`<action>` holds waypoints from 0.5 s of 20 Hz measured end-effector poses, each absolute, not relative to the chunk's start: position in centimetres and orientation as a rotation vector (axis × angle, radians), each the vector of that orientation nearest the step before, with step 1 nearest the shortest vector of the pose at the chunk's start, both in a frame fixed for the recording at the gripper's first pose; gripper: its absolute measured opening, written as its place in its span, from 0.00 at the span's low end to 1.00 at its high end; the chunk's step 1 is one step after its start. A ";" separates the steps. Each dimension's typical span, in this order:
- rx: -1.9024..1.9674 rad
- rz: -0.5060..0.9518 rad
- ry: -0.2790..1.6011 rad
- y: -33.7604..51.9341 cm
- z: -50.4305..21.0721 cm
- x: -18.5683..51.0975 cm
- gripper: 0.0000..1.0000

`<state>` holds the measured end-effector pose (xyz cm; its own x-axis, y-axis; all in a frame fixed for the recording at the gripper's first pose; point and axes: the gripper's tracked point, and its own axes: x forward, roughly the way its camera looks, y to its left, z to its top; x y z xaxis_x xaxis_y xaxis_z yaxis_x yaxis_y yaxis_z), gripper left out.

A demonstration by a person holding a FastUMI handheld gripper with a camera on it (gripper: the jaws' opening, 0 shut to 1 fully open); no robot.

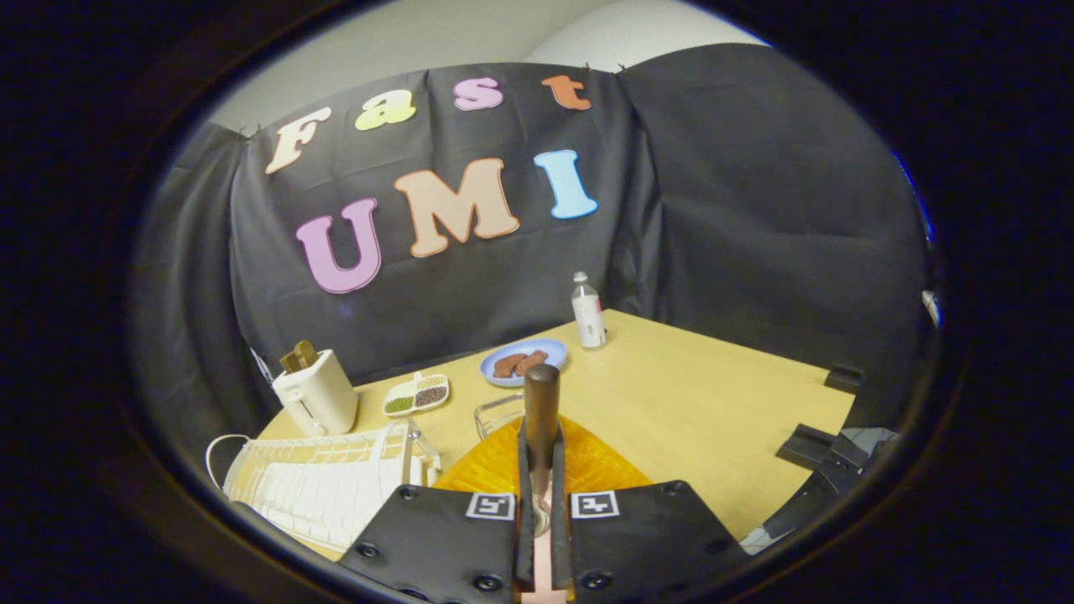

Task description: Take the plate from the dish rack, then take the spoon from the basket and place it into the plate.

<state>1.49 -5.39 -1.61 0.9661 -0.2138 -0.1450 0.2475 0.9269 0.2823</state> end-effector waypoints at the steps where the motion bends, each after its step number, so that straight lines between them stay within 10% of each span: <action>1: 0.313 -0.238 0.133 -5.4 -2.5 1.6 0.10; 10: 0.392 -0.189 0.201 -6.1 -6.3 2.9 0.10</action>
<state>2.88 -6.08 -6.34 0.9626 -0.1434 -0.2299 0.2207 0.9070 0.3586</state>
